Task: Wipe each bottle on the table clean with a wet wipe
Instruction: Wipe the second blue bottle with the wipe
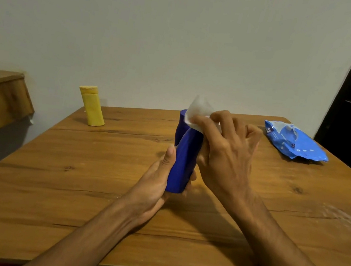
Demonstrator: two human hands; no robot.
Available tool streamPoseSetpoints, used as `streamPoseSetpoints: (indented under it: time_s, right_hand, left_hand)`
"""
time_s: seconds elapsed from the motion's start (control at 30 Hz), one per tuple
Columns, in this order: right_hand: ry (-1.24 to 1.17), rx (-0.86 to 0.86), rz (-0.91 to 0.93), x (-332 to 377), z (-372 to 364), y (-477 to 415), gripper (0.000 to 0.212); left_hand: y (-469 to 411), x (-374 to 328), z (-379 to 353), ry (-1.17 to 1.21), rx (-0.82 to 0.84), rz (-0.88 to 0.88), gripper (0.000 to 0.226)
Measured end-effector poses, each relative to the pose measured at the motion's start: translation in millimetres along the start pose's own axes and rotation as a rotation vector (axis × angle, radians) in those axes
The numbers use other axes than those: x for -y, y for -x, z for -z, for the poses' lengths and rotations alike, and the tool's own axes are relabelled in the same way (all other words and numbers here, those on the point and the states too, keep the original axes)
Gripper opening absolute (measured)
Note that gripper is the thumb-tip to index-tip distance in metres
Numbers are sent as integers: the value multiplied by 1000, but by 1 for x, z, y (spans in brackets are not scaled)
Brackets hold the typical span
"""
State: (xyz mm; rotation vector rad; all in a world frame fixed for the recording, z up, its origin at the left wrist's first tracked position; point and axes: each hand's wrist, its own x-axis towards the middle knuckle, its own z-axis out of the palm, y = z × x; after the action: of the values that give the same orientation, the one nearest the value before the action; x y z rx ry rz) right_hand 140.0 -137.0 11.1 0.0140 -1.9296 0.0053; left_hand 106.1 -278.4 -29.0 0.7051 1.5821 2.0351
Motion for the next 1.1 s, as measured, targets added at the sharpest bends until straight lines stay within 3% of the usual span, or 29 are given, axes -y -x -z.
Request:
streamPoseSetpoints:
  time_s: [0.1, 0.17, 0.33, 0.53, 0.77, 0.9, 1.1]
  right_hand:
    - [25, -36, -51, -3, -3, 2, 53]
    - [-2, -30, -35, -2, -5, 4, 49]
    - [-195, 49, 74, 5, -7, 9, 34]
    - [-191, -91, -130, -6, 1, 0, 43]
    - [-529, -47, -101, -1, -7, 10, 42]
    - [-478, -118, -176, -1, -5, 6, 41]
    - [-748, 23, -216, -1, -11, 12, 32]
  left_hand:
    - [-1, 2, 0, -107, -15, -42, 90]
    - [-1, 2, 1, -115, -34, -54, 91]
    - [-1, 0, 1, 87, -39, -31, 87]
    - [3, -4, 1, 181, 151, 57, 75]
    - [3, -7, 5, 399, 219, 90, 73]
    - [3, -8, 6, 443, 271, 161, 81]
    - [2, -8, 9, 589, 276, 166, 74]
